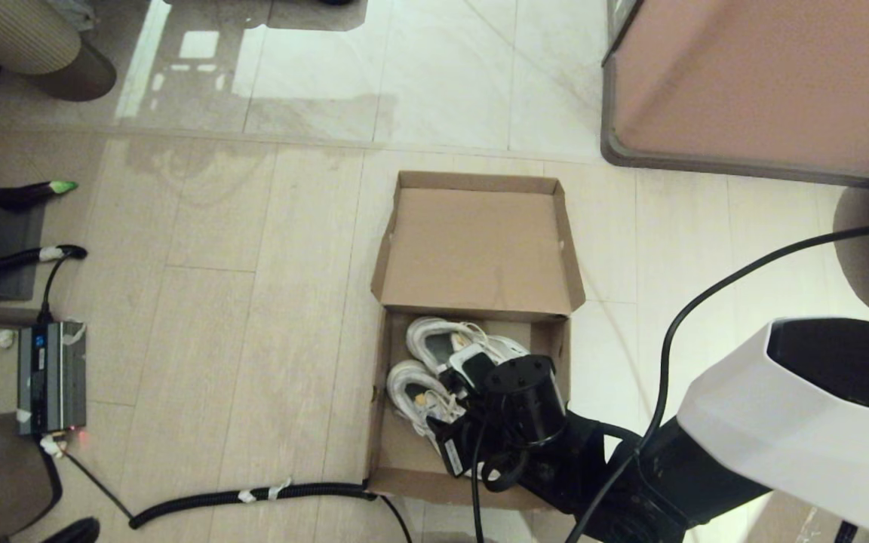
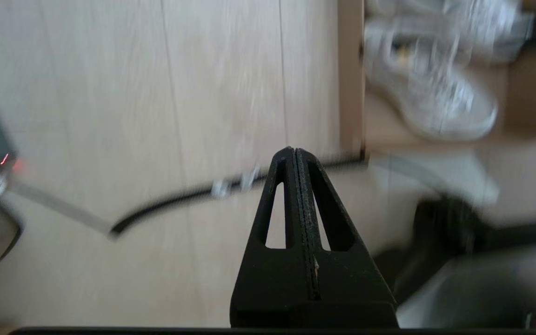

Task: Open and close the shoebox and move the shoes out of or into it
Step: Put the shoes out of the shoe box

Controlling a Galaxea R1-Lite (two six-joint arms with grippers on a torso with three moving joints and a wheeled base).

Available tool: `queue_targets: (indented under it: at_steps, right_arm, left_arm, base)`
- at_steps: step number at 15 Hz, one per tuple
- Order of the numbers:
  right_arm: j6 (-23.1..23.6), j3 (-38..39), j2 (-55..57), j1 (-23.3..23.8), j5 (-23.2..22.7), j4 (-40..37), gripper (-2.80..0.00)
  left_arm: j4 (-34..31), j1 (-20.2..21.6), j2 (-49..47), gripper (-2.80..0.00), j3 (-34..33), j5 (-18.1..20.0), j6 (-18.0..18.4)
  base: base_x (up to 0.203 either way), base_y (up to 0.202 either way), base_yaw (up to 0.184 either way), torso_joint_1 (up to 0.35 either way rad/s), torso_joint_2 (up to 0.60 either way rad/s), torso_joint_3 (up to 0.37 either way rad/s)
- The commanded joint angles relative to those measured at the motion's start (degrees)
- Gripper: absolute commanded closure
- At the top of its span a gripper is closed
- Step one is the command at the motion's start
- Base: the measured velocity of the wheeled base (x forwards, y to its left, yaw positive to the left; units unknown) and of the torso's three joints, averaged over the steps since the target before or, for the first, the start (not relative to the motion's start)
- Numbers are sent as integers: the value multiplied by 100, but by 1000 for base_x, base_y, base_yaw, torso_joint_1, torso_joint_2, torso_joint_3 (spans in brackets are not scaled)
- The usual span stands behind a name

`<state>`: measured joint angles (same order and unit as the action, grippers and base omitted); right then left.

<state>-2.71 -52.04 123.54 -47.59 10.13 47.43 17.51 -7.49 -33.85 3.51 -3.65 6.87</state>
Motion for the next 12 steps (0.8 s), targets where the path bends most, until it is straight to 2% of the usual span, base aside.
queue_targets:
  at_steps: [1, 2, 3, 4, 6, 7, 9, 12]
  right_arm:
    - [102, 2, 21, -4, 6, 29, -280]
    - [169, 47, 29, -4, -1, 40, -280]
    - [220, 16, 28, -4, -6, 46, -280]
    - [278, -56, 72, 3, -28, 39, -280]
    - [432, -356, 300, 32, -29, 37, -280]
    - [518, -515, 392, 38, -29, 38, -280]
    - [688, -676, 518, 39, -21, 9, -280]
    - [780, -1130, 821, 39, 31, 7, -280]
  left_arm:
    - [-1949, 20, 1480, 0, 166, -171, 3]
    - [-2622, 32, 1722, 0, 267, -489, -114]
    - [-2811, 44, 1774, 0, 354, -894, -227]
    - [-2787, 146, 1762, 0, 373, -1058, -263]
    - [-2813, 787, 1744, 0, 401, -1077, -276]
    - [-2822, 990, 1754, 0, 386, -846, -273]
    - [-2780, 997, 1955, 0, 227, -28, -221]
    - [-2539, 804, 2833, 0, 74, 516, -116]
  base:
    - [0, 0, 0, 0, 0, 0]
    - [0, 0, 0, 0, 0, 0]
    - [0, 0, 0, 0, 0, 0]
    - [0, 0, 0, 0, 0, 0]
    - [0, 0, 0, 0, 0, 0]
    - [0, 0, 0, 0, 0, 0]
    - [0, 0, 0, 0, 0, 0]
    - [0, 0, 0, 0, 0, 0]
